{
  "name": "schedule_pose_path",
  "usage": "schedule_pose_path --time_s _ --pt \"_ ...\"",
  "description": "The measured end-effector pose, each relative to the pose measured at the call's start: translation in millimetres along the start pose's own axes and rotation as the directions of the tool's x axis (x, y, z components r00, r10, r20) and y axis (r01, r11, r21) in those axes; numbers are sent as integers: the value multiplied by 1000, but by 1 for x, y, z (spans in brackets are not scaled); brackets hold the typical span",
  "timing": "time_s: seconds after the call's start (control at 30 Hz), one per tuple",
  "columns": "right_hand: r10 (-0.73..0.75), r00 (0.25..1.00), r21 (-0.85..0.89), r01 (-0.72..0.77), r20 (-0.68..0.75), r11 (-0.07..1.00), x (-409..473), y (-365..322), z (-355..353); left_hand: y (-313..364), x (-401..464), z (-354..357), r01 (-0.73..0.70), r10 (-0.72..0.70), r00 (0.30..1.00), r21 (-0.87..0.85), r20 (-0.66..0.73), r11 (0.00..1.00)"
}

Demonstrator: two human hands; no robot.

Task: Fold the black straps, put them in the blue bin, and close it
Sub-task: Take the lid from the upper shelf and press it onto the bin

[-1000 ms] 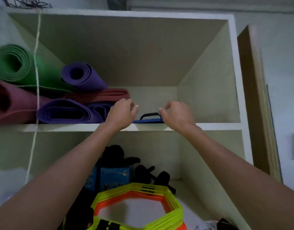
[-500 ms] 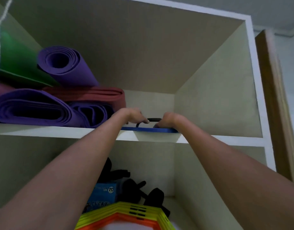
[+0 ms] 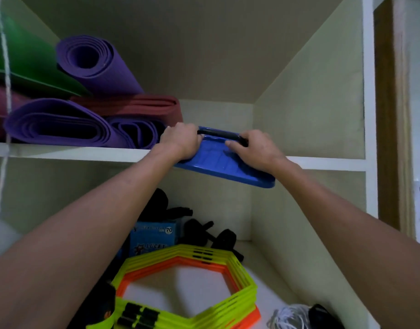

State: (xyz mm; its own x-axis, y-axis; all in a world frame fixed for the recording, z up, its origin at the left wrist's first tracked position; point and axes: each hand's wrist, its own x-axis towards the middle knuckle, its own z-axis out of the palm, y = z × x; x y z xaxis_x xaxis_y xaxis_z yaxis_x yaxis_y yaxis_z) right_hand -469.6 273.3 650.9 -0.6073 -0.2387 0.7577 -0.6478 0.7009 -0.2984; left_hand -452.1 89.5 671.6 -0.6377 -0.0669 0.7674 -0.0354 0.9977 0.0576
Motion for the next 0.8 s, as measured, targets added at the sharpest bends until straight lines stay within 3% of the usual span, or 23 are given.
schedule_pose_path --time_s 0.1,0.3,0.5,0.63,0.8 --pt "14 996 27 -11 -91 1000 -41 -7 1 7 -53 -9 -68 88 986 139 -141 988" --pt "-9 989 203 39 -148 978 -185 -1 55 11 -226 8 22 -17 987 32 -162 999" --pt "97 965 164 -140 243 976 -372 40 180 -16 -430 135 186 -184 964 7 190 983" --pt "198 879 85 -258 433 962 -462 59 248 -31 -524 209 341 -294 849 -30 439 940" --pt "194 793 49 -271 578 961 -495 76 313 -58 -567 264 370 -314 776 9 547 929"
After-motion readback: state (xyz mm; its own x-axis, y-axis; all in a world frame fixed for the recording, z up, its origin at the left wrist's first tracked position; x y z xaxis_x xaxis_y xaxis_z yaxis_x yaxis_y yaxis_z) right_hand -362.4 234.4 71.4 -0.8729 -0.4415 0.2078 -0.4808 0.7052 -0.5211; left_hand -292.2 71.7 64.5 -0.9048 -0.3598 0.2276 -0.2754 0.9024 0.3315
